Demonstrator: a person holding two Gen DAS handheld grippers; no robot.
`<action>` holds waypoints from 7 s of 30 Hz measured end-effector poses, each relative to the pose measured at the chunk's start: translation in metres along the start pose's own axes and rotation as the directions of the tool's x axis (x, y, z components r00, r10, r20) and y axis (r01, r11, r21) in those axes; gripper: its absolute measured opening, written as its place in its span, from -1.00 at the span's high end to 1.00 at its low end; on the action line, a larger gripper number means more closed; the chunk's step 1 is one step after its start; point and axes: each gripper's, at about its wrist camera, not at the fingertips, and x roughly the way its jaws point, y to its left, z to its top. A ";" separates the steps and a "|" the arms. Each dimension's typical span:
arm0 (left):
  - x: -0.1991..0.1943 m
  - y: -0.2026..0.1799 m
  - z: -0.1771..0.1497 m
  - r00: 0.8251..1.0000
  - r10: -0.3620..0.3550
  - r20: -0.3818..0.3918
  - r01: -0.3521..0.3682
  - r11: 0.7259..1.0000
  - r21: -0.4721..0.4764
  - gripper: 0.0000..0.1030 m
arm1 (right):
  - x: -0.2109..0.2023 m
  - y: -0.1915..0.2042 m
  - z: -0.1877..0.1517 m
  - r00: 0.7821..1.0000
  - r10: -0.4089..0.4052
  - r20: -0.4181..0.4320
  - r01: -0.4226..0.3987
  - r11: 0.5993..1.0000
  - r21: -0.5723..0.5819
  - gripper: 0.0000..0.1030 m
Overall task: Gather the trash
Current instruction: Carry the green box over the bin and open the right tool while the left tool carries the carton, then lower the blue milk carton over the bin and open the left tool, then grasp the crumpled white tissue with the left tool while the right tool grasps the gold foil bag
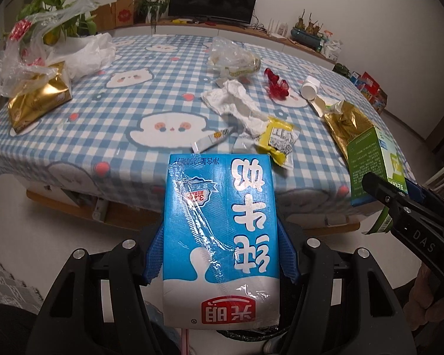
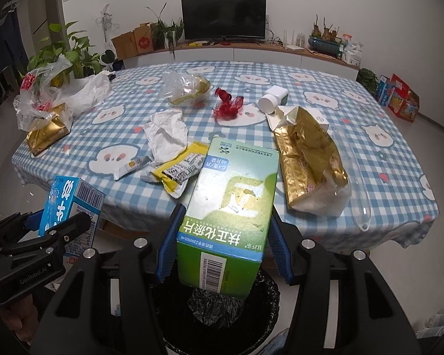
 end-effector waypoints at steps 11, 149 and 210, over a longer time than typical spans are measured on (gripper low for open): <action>0.018 0.014 -0.046 0.999 0.013 -0.048 -0.014 1.000 -0.020 -0.19 | 0.028 0.005 -0.050 0.996 0.012 -0.083 -0.011 1.000 0.006 -0.01; 0.043 -0.031 0.092 0.995 0.103 0.002 -0.103 0.994 0.035 -0.88 | 0.026 -0.096 0.045 0.991 -0.135 -0.021 0.136 0.989 0.053 -0.85; 0.165 -0.031 0.177 0.975 0.116 -0.191 -0.112 0.993 0.032 0.90 | 0.136 -0.104 0.097 0.952 -0.060 -0.300 0.091 0.992 0.090 0.99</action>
